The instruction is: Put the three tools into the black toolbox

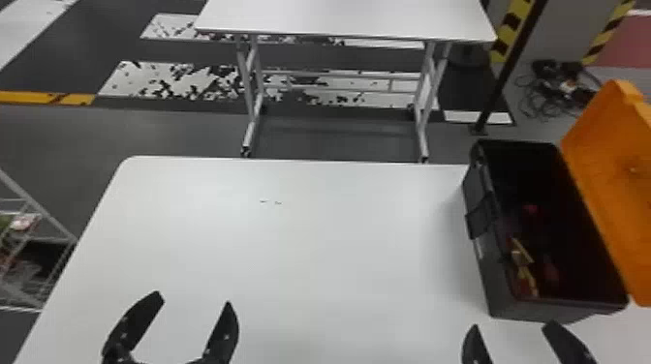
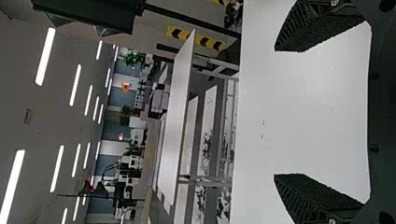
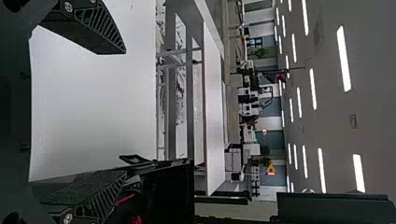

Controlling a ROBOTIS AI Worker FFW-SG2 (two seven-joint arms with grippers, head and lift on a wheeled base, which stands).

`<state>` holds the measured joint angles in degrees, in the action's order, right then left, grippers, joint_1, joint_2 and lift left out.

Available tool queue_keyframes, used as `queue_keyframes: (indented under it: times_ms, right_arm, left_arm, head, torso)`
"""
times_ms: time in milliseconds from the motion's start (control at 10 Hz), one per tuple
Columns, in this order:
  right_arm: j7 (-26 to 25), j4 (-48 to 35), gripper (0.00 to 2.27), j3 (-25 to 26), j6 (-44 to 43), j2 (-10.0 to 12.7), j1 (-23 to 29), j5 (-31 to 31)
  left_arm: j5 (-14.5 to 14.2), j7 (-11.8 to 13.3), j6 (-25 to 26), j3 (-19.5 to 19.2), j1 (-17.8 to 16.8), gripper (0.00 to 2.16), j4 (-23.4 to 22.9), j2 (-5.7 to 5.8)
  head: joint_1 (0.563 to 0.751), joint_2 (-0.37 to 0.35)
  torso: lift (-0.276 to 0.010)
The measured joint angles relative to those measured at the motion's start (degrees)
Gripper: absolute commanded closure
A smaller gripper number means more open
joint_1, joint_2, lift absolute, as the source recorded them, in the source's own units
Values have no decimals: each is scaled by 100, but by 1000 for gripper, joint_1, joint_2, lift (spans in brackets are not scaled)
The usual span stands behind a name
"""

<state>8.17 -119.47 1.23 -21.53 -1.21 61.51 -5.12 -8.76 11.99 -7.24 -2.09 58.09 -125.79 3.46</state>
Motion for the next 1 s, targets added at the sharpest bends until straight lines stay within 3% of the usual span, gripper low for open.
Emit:
queue_keyframes:
  times_ms: [1000]
  right_arm:
    - [0,184,83,-53,-286,-37,-11,-24]
  left_arm:
    - [59,-13,-161,26,18,36,68,60]
  head:
    - [695,-23]
  torso:
    - [-51]
